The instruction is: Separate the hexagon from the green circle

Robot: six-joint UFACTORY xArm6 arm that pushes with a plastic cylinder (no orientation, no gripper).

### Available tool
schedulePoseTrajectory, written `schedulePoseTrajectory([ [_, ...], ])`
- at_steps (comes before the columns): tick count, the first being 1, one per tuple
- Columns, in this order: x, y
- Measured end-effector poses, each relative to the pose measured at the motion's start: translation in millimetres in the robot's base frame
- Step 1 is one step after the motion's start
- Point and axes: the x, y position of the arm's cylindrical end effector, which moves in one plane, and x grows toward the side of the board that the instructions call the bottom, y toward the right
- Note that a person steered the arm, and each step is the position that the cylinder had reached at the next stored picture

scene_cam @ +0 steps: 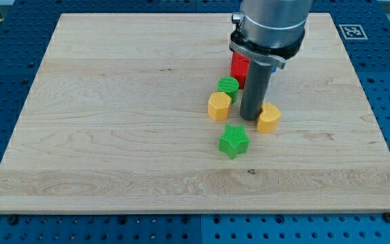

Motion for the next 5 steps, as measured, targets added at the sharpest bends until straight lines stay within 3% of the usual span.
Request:
schedulePoseTrajectory([
  [3,-5.5,-84.1],
  [4,-5.5,-80.4],
  [5,-5.5,-28.6],
])
